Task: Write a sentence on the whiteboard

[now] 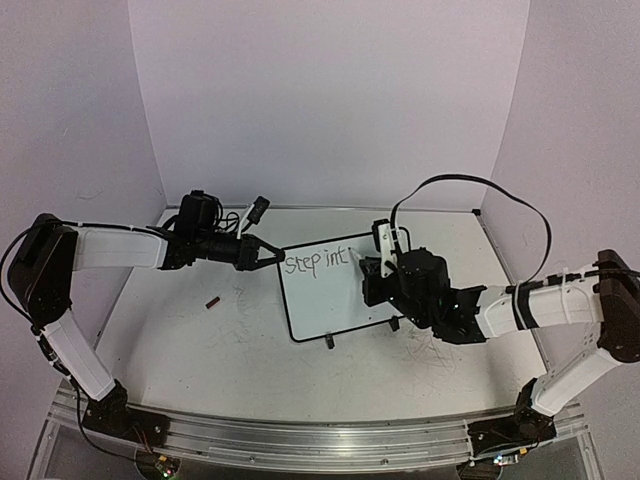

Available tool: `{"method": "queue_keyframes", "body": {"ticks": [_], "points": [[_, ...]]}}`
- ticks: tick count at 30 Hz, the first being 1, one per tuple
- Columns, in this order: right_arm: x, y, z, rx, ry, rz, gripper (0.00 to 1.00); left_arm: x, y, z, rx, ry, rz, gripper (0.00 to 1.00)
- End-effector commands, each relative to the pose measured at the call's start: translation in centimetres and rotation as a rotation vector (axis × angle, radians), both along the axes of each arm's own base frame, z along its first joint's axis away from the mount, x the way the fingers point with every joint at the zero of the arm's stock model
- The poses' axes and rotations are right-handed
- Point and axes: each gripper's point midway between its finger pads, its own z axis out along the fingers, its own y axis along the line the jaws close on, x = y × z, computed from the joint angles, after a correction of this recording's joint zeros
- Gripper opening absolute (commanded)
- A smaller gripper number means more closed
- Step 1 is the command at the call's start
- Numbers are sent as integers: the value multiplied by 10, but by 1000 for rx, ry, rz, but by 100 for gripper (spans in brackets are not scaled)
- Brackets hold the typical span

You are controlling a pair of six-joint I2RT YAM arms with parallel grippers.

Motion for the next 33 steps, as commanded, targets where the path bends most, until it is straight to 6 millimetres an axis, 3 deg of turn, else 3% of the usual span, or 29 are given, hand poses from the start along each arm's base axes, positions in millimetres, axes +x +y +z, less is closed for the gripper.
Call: {"method": "queue_keyframes", "body": {"ticks": [1,6,23,33], "points": [[-4,-3,16,48,-32,26,0,7,1,17,-4,-65,24,0],[-5,3,4,30,-9,62,0,7,2,17,-3,-66,24,0],[8,2,4,20,-20,7,0,6,2,19,-6,-72,22,0],[4,-1,-5,4,8,14,0,7,2,19,-6,-73,23,0]]}}
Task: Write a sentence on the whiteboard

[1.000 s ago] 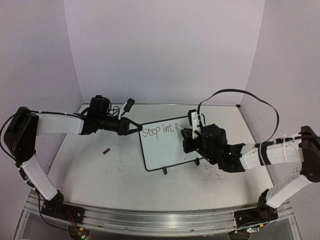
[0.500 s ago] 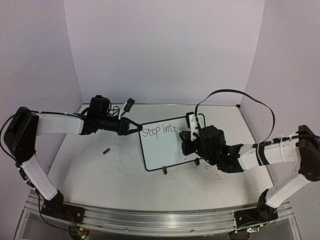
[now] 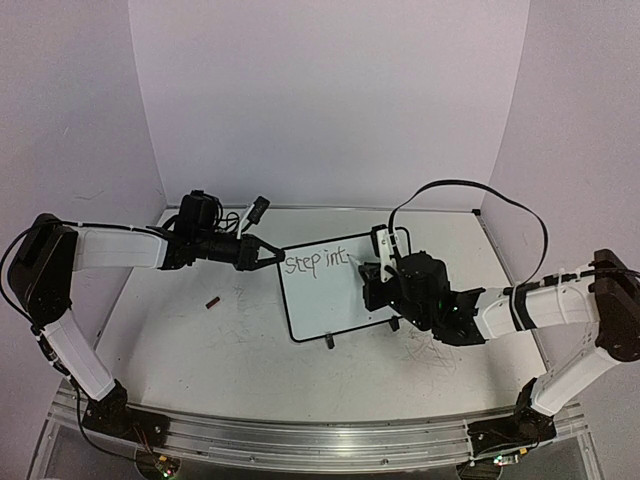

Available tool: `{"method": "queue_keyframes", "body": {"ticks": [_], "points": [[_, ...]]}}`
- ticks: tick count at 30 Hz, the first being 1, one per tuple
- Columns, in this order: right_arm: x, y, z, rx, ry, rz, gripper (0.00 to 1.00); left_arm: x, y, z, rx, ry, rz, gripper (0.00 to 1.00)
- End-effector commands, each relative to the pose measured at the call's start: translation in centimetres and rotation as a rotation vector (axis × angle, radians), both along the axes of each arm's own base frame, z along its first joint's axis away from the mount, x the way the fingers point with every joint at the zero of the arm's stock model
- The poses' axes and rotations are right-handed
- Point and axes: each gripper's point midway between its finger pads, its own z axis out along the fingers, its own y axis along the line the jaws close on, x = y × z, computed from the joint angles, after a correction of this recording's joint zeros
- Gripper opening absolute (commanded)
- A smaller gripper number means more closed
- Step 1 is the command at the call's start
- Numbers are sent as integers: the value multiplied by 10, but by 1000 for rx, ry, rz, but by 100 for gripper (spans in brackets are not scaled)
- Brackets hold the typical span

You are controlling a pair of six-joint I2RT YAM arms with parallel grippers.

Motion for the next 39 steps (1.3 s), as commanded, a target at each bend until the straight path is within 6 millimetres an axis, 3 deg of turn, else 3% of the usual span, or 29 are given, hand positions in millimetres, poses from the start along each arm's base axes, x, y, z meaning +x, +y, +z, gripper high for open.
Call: {"method": "queue_keyframes", "body": {"ticks": [1,19,28,39], "points": [[4,-1,8,19,-10,-16,0,7,2,18,-5,-72,22,0],[-6,-13,-10,-1,39,-21,0,7,2,17,-4,-68,22,0],[-3,-20,-3,2,19,-62,0,7,1,17,-4,-66,20,0],[7,-14,10,30,-18,-82,0,6,1,18,-6,-71,19,0]]}}
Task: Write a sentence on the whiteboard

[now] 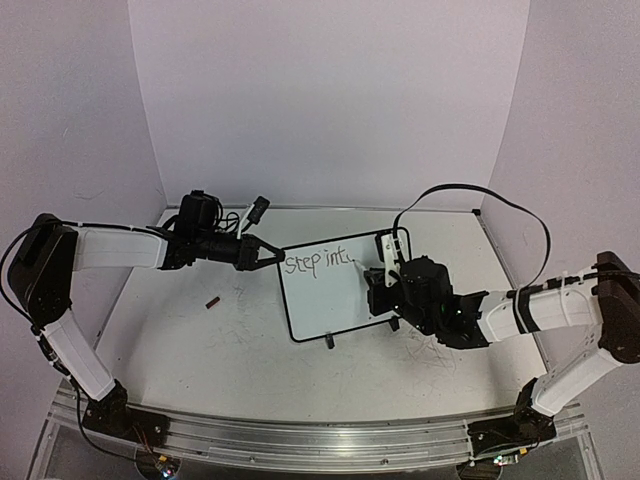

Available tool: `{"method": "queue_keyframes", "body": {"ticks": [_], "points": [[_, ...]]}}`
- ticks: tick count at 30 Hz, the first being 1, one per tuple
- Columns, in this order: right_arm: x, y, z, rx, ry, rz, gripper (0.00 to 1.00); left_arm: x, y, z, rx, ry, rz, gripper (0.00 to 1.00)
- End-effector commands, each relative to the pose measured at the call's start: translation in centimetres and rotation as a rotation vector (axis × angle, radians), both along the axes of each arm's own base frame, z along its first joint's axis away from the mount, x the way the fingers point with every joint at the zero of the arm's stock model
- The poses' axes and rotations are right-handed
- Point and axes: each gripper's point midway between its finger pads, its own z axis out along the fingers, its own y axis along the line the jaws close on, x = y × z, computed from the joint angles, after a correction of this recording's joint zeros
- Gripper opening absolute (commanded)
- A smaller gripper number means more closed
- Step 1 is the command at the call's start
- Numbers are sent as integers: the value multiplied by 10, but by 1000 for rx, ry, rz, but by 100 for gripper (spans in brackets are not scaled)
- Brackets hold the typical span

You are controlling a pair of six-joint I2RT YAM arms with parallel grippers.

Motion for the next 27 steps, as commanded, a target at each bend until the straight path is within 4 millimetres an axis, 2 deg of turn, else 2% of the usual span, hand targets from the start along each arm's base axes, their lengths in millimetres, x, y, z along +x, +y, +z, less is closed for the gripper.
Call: {"method": "queue_keyframes", "body": {"ticks": [1,9,27], "points": [[11,-1,22,42,-51,-52,0,6,2,18,-6,-70,19,0],[15,6,26,43,-61,-40,0,6,2,18,-5,-70,19,0],[12,18,15,33,-33,16,0,6,2,18,-5,-71,18,0]]}}
